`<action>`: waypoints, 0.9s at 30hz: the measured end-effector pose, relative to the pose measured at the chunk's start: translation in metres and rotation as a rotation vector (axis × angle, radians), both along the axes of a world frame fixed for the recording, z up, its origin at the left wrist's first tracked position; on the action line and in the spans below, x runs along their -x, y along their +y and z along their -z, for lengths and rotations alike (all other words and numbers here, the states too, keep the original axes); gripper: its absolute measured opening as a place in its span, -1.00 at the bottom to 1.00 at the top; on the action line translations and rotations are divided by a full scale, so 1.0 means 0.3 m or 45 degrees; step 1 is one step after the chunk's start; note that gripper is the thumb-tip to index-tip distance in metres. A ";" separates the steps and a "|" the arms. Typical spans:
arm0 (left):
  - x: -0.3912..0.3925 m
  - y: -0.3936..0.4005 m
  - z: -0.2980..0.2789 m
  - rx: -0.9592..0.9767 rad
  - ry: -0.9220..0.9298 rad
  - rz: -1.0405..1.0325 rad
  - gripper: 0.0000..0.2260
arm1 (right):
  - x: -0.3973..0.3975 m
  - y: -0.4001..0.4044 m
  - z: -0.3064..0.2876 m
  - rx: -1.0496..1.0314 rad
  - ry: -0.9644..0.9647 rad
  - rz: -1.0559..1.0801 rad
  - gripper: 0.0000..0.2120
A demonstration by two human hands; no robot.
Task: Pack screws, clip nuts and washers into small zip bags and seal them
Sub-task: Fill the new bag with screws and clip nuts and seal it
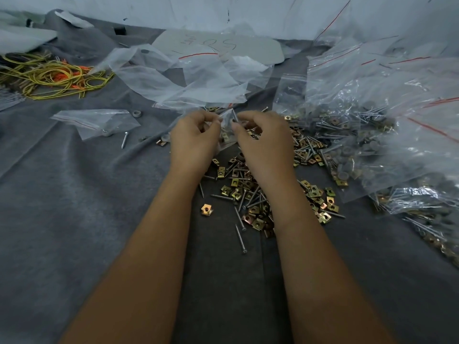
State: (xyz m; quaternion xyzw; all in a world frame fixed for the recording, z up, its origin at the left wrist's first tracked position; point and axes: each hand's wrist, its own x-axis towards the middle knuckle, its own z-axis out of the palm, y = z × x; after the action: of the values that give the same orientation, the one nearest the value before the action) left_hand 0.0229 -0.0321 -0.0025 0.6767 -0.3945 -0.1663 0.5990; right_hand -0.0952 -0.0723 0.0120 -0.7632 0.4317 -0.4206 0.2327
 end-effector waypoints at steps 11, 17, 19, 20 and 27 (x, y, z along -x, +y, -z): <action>-0.026 -0.006 0.002 0.087 0.101 -0.212 -0.91 | 0.051 0.000 -0.014 -0.240 0.457 -0.413 -0.70; -0.027 -0.002 0.008 0.081 0.125 -0.197 -0.91 | 0.080 -0.009 -0.033 -0.115 0.882 -0.250 -0.57; -0.030 -0.005 0.008 0.071 0.119 -0.202 -0.91 | 0.090 -0.013 -0.036 -0.135 0.922 -0.202 -0.58; -0.030 -0.006 0.007 0.065 0.111 -0.202 -0.91 | 0.093 -0.011 -0.036 -0.134 0.914 -0.185 -0.59; -0.025 -0.012 0.013 0.038 0.072 -0.185 -0.92 | 0.050 0.009 -0.016 0.162 0.839 -0.069 -0.74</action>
State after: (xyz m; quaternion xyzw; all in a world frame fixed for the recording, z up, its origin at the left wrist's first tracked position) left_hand 0.0305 -0.0357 -0.0064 0.6896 -0.3297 -0.1356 0.6304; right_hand -0.1103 -0.0697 0.0167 -0.8824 0.4360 -0.1711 0.0436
